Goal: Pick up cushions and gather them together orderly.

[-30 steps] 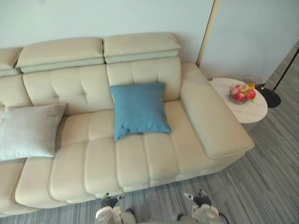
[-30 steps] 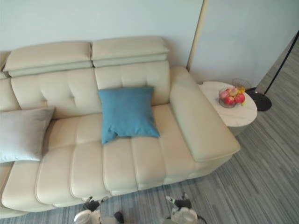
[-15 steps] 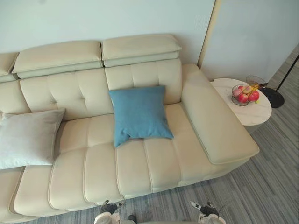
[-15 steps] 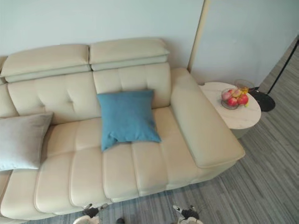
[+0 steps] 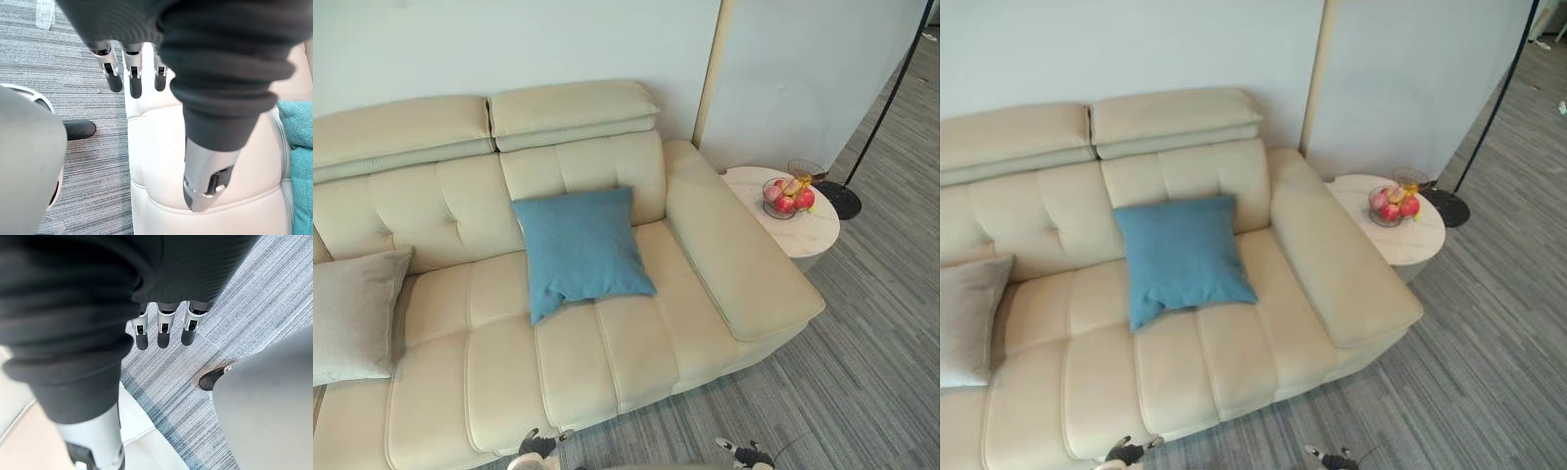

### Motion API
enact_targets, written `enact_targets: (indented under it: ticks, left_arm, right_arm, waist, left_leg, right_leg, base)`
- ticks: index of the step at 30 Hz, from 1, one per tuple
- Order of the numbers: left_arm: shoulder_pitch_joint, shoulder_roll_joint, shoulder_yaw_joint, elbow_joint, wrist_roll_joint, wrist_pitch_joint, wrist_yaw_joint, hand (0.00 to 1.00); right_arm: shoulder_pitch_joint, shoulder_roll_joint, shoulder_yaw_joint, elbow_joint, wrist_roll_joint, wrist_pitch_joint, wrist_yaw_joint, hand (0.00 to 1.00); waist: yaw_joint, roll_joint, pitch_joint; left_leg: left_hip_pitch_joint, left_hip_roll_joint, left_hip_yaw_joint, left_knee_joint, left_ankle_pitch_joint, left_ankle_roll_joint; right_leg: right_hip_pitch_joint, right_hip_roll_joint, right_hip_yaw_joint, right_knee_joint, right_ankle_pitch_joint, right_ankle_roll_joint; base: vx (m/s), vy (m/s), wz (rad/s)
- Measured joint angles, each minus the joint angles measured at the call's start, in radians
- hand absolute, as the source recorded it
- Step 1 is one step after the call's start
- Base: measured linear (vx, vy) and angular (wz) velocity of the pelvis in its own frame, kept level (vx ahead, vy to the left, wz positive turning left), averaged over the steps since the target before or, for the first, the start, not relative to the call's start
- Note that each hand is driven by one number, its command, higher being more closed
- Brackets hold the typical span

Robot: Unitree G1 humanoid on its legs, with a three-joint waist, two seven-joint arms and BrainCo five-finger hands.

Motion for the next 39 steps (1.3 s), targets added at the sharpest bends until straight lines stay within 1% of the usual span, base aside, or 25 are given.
enact_targets:
  ticks: [10, 14, 16, 17, 18, 19, 20, 21, 22, 23, 24, 25, 26, 27, 28, 29, 30, 31, 32, 34, 35, 36, 37, 38, 39]
  left_arm:
    - [-0.003, -0.002, -0.003, -0.001, 0.0, 0.001, 0.0, 0.0]
    - [-0.014, 0.002, -0.023, -0.001, 0.016, 0.015, -0.004, 0.0]
    - [-0.024, 0.001, -0.028, -0.001, 0.021, 0.017, -0.004, 0.0]
    - [-0.032, 0.003, -0.028, -0.001, 0.022, 0.018, -0.004, 0.0]
    - [-0.034, 0.015, -0.026, -0.001, 0.02, 0.017, -0.003, 0.0]
    - [-0.041, 0.023, -0.028, -0.001, 0.02, 0.016, -0.003, 0.0]
    - [-0.043, 0.023, -0.03, -0.001, 0.019, 0.016, -0.003, 0.0]
    - [-0.043, 0.019, -0.045, 0.0, 0.018, 0.015, 0.0, 0.0]
    - [-0.048, 0.011, -0.051, 0.001, 0.018, 0.015, 0.0, 0.0]
    - [-0.053, 0.0, -0.05, 0.002, 0.018, 0.016, 0.0, 0.0]
    - [-0.055, 0.0, -0.051, 0.002, 0.018, 0.016, 0.0, 0.0]
    - [-0.063, 0.004, -0.051, 0.002, 0.018, 0.016, 0.0, 0.0]
    - [-0.074, 0.008, -0.051, 0.002, 0.019, 0.015, 0.001, 0.0]
    - [-0.08, 0.008, -0.051, 0.002, 0.02, 0.015, 0.001, 0.0]
    - [-0.092, 0.007, -0.051, 0.0, 0.02, 0.015, 0.001, 0.0]
    - [-0.101, 0.007, -0.052, -0.006, 0.02, 0.014, 0.002, 0.0]
    - [-0.104, 0.007, -0.055, -0.016, 0.02, 0.013, 0.002, 0.0]
    - [-0.097, 0.012, -0.065, -0.019, 0.02, 0.007, 0.002, 0.0]
    - [-0.082, 0.025, -0.087, -0.018, 0.019, 0.006, 0.002, 0.0]
    - [-0.075, 0.03, -0.093, -0.016, 0.019, 0.006, 0.002, 0.0]
    - [-0.077, 0.036, -0.09, 0.003, 0.019, 0.008, 0.002, 0.0]
    - [-0.067, 0.03, -0.093, 0.015, 0.019, 0.014, 0.002, 0.0]
    - [-0.067, 0.03, -0.096, 0.024, 0.018, 0.014, 0.001, 0.0]
    - [-0.07, 0.03, -0.103, 0.038, 0.018, 0.017, 0.0, 0.0]
    - [-0.071, 0.027, -0.104, 0.047, 0.018, 0.017, -0.003, 0.0]
  right_arm:
    - [0.0, -0.003, 0.0, -0.004, 0.001, 0.001, -0.002, 0.0]
    - [-0.005, -0.016, -0.007, -0.003, 0.002, 0.013, -0.009, 0.0]
    - [-0.01, -0.016, -0.022, -0.003, 0.002, 0.015, -0.01, 0.0]
    - [-0.014, -0.015, -0.022, -0.003, 0.002, 0.015, -0.01, 0.0]
    - [-0.022, -0.013, -0.021, 0.002, 0.002, 0.014, -0.011, 0.0]
    - [-0.025, -0.019, -0.018, 0.007, 0.002, 0.012, -0.014, 0.0]
    - [-0.027, -0.021, -0.017, 0.008, 0.002, 0.012, -0.016, 0.0]
    - [-0.03, -0.029, -0.016, 0.012, 0.001, 0.012, -0.018, 0.0]
    - [-0.03, -0.037, -0.014, 0.011, 0.001, 0.013, -0.018, 0.0]
    - [-0.033, -0.04, 0.003, -0.003, 0.0, 0.013, -0.021, 0.0]
    - [-0.035, -0.04, 0.006, -0.008, 0.0, 0.012, -0.021, 0.0]
    - [-0.047, -0.028, 0.018, -0.015, 0.0, 0.012, -0.022, 0.0]
    - [-0.059, -0.015, 0.043, -0.014, 0.0, 0.013, -0.024, 0.0]
    - [-0.062, -0.011, 0.052, -0.015, 0.0, 0.012, -0.024, 0.0]
    - [-0.079, 0.001, 0.053, -0.019, 0.0, 0.013, -0.027, 0.0]
    - [-0.077, 0.003, 0.05, -0.021, 0.0, 0.014, -0.03, 0.0]
    - [-0.077, 0.001, 0.051, -0.023, 0.0, 0.013, -0.032, 0.0]
    - [-0.079, -0.003, 0.061, -0.022, -0.001, 0.012, -0.034, 0.0]
    - [-0.089, -0.008, 0.076, -0.009, -0.002, 0.013, -0.035, 0.0]
    - [-0.101, -0.02, 0.084, -0.001, -0.003, 0.013, -0.034, 0.0]
    - [-0.096, -0.029, 0.079, 0.005, -0.024, 0.013, -0.034, 0.0]
    - [-0.099, -0.048, 0.082, 0.008, -0.036, 0.012, -0.034, 0.0]
    - [-0.101, -0.054, 0.089, 0.009, -0.039, 0.012, -0.032, 0.0]
    - [-0.101, -0.063, 0.099, 0.014, -0.04, 0.012, -0.031, 0.0]
    - [-0.101, -0.068, 0.097, 0.022, -0.04, 0.011, -0.031, 0.0]
  waist:
    - [-0.001, 0.005, 0.008]
    - [-0.007, 0.014, 0.024]
    - [-0.014, 0.012, 0.036]
    - [-0.015, 0.006, 0.043]
    - [-0.015, -0.012, 0.054]
    - [-0.015, -0.026, 0.057]
    - [-0.015, -0.025, 0.057]
    - [-0.016, -0.013, 0.057]
    - [-0.021, -0.005, 0.057]
    - [-0.026, 0.016, 0.059]
    - [-0.026, 0.023, 0.056]
    - [-0.026, 0.009, 0.063]
    - [-0.027, -0.006, 0.072]
    - [-0.027, -0.012, 0.075]
    - [-0.033, -0.014, 0.085]
    - [-0.038, -0.015, 0.085]
    - [-0.041, -0.012, 0.085]
    - [-0.04, -0.009, 0.085]
    - [-0.039, -0.009, 0.085]
    - [-0.041, 0.002, 0.085]
    - [-0.044, 0.01, 0.102]
    - [-0.044, 0.032, 0.101]
    - [-0.042, 0.035, 0.101]
    - [-0.045, 0.035, 0.101]
    - [-0.047, 0.036, 0.102]
  left_leg:
    - [-0.002, 0.003, 0.001, 0.0, 0.0, 0.0]
    - [-0.004, 0.014, 0.009, 0.005, -0.001, -0.002]
    - [-0.007, 0.02, 0.013, 0.025, -0.01, -0.013]
    - [-0.018, 0.026, 0.012, 0.063, -0.025, -0.018]
    - [-0.043, 0.027, -0.014, 0.134, -0.038, -0.009]
    - [-0.089, 0.029, -0.081, 0.223, -0.056, 0.014]
    - [-0.096, 0.029, -0.102, 0.239, -0.06, 0.012]
    - [-0.093, 0.038, -0.114, 0.244, -0.08, -0.003]
    - [-0.09, 0.052, -0.095, 0.242, -0.102, -0.01]
    - [-0.082, 0.075, -0.047, 0.24, -0.144, -0.024]
    - [-0.08, 0.08, -0.03, 0.238, -0.153, -0.03]
    - [-0.07, 0.085, 0.034, 0.232, -0.157, -0.03]
    - [-0.054, 0.088, 0.11, 0.229, -0.159, -0.027]
    - [-0.048, 0.088, 0.146, 0.23, -0.16, -0.025]
    - [-0.03, 0.109, 0.297, 0.241, -0.166, -0.017]
    - [-0.012, 0.123, 0.382, 0.246, -0.169, -0.018]
    - [0.0, 0.13, 0.427, 0.246, -0.169, -0.021]
    - [0.026, 0.139, 0.517, 0.248, -0.167, -0.024]
    - [0.047, 0.141, 0.596, 0.249, -0.163, -0.031]
    - [0.058, 0.165, 0.66, 0.276, -0.176, -0.047]
    - [0.094, 0.17, 0.684, 0.292, -0.166, -0.067]
    - [0.112, 0.197, 0.675, 0.321, -0.162, -0.074]
    - [0.115, 0.217, 0.669, 0.364, -0.162, -0.074]
    - [0.09, 0.293, 0.619, 0.558, -0.17, -0.073]
    - [0.054, 0.343, 0.564, 0.714, -0.18, -0.07]
  right_leg:
    - [0.0, -0.001, -0.019, -0.001, 0.0, 0.001]
    - [0.0, 0.004, -0.047, -0.002, 0.001, 0.002]
    - [-0.001, 0.007, -0.04, 0.0, 0.001, 0.002]
    - [-0.003, 0.007, -0.03, 0.002, 0.001, 0.002]
    - [-0.007, 0.004, 0.005, 0.009, 0.002, 0.001]
    - [-0.035, -0.001, 0.041, 0.034, 0.002, 0.001]
    - [-0.045, 0.0, 0.052, 0.041, 0.002, 0.001]
    - [-0.071, 0.012, 0.081, 0.055, 0.005, 0.004]
    - [-0.087, 0.028, 0.098, 0.056, 0.017, 0.008]
    - [-0.119, 0.057, 0.13, 0.063, 0.04, 0.01]
    - [-0.135, 0.066, 0.145, 0.067, 0.049, 0.01]
    - [-0.169, 0.085, 0.184, 0.073, 0.088, 0.008]
    - [-0.205, 0.105, 0.187, 0.068, 0.141, -0.004]
    - [-0.216, 0.112, 0.184, 0.061, 0.163, -0.012]
    - [-0.243, 0.122, 0.081, 0.03, 0.2, -0.096]
    - [-0.273, 0.111, -0.111, 0.134, 0.114, -0.158]
    - [-0.279, 0.098, -0.225, 0.181, 0.069, -0.166]
    - [-0.261, 0.047, -0.476, 0.253, -0.017, -0.168]
    - [-0.231, -0.003, -0.682, 0.275, -0.08, -0.19]
    - [-0.212, -0.037, -0.837, 0.3, -0.124, -0.212]
    - [-0.199, -0.006, -0.824, 0.299, -0.128, -0.216]
    - [-0.204, 0.047, -0.75, 0.289, -0.136, -0.221]
    - [-0.206, 0.061, -0.719, 0.29, -0.144, -0.223]
    - [-0.207, 0.092, -0.651, 0.292, -0.165, -0.213]
    - [-0.202, 0.114, -0.613, 0.285, -0.169, -0.213]
  base:
    - [0.0, -0.005, 0.0]
    - [0.0, -0.064, -0.03]
    - [-0.01, -0.029, -0.1]
    - [-0.01, -0.016, -0.3]
    - [-0.03, -0.072, -0.55]
    - [-0.03, -0.085, -0.58]
    - [-0.04, -0.097, -0.76]
    - [-0.04, -0.034, -0.71]
    - [-0.06, -0.003, -1.11]
    - [-0.06, 0.024, -0.96]
    - [-0.09, 0.038, -1.44]
    - [-0.13, 0.032, -1.77]
    - [-0.14, 0.025, -1.92]
    - [-0.16, -0.006, -2.52]
    - [-0.18, -0.066, -2.45]
    - [-0.17, -0.079, -2.49]
    - [-0.12, -0.095, -2.07]
    - [-0.07, -0.137, -2.09]
    - [-0.05, -0.126, -2.04]
    - [0.02, -0.167, -1.56]
    - [0.1, -0.249, -1.86]
    - [0.13, -0.209, -1.72]
    - [0.19, -0.217, -1.66]
    - [0.21, -0.197, -1.39]
    - [0.25, -0.236, -1.67]
